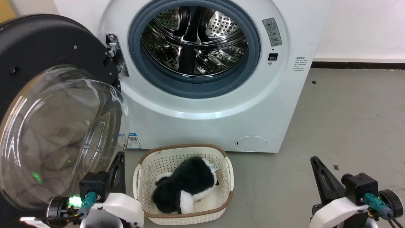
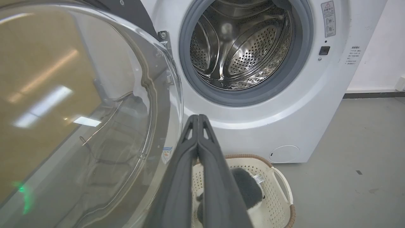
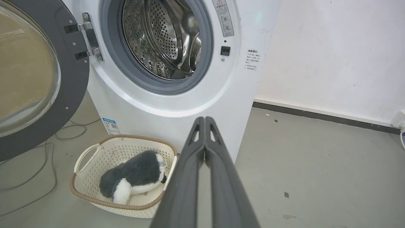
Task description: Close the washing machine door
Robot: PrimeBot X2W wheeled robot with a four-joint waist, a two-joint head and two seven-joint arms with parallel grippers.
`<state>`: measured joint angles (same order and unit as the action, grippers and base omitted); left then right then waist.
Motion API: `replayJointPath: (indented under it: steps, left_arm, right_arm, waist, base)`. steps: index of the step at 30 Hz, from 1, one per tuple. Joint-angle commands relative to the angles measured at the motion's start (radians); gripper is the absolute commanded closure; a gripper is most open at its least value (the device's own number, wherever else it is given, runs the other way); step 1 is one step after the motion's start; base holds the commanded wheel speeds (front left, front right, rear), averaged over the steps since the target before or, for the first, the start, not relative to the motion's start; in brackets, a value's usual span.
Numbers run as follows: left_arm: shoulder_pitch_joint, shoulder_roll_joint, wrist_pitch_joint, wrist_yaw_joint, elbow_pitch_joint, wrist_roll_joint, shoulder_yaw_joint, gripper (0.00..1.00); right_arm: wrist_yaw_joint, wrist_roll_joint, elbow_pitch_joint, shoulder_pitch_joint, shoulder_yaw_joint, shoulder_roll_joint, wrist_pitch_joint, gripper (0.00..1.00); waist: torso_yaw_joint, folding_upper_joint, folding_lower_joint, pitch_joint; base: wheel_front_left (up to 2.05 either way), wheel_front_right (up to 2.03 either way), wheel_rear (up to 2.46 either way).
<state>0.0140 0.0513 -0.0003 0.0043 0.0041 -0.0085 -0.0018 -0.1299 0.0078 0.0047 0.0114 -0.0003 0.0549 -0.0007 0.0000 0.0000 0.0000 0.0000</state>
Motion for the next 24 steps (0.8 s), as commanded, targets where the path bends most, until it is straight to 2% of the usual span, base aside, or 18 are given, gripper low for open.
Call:
replayJointPath:
  steps: [1, 2, 3, 16, 17, 18, 19, 24]
  left_arm:
    - [-0.014, -0.001, 0.0, -0.004, -0.004, 0.009, 0.002, 1.0]
    - [-0.014, -0.001, 0.0, -0.004, -0.004, 0.009, 0.002, 1.0]
    - [0.0, 0.0, 0.0, 0.0, 0.0, 0.0, 0.001, 0.0]
    - [0.002, 0.0, -0.022, 0.028, 0.008, -0.006, -0.014, 0.01]
    - [0.003, 0.0, -0.024, 0.031, 0.007, -0.006, -0.015, 0.65]
    - [0.004, 0.0, -0.026, 0.033, 0.006, -0.006, -0.016, 0.87]
    - [0.005, 0.0, -0.028, 0.035, 0.005, -0.006, -0.018, 1.0]
    - [0.012, 0.002, -0.038, 0.043, -0.005, -0.004, -0.023, 1.0]
  right_arm:
    - [-0.001, -0.008, -0.005, -0.011, 0.0, -0.005, 0.001, 1.0]
    - [-0.001, -0.008, -0.005, -0.011, 0.0, -0.005, 0.001, 1.0]
    - [0.0, 0.0, 0.0, 0.0, 0.0, 0.0, 0.0, 0.0]
    - [0.0, 0.021, 0.009, 0.0, -0.014, 0.0, -0.022, 0.0]
    - [0.0, 0.023, 0.01, 0.0, -0.015, 0.0, -0.024, 0.0]
    - [0.0, 0.025, 0.01, 0.0, -0.017, 0.0, -0.026, 0.0]
    - [0.0, 0.027, 0.011, 0.0, -0.019, -0.001, -0.028, 0.0]
    - [0.0, 0.038, 0.014, 0.001, -0.027, -0.001, -0.038, 0.0]
  waist:
    - [0.0, 0.0, 0.0, 0.0]
    - [0.0, 0.0, 0.0, 0.0]
    - [0.0, 0.0, 0.0, 0.0]
    - [0.001, 0.0, 0.0, 0.002]
    - [0.001, 0.0, 0.0, 0.002]
    - [0.002, 0.0, 0.0, 0.003]
    - [0.002, 0.0, 0.0, 0.003]
    - [0.01, 0.0, 0.0, 0.004]
  base:
    - [0.0, 0.0, 0.0]
    - [0.0, 0.0, 0.0]
    - [0.0, 0.0, 0.0]
    - [0.0, 0.0, 0.0]
    - [0.0, 0.0, 0.0]
    - [0.0, 0.0, 0.0]
    - [0.0, 0.0, 0.0]
    - [0.0, 0.0, 0.0]
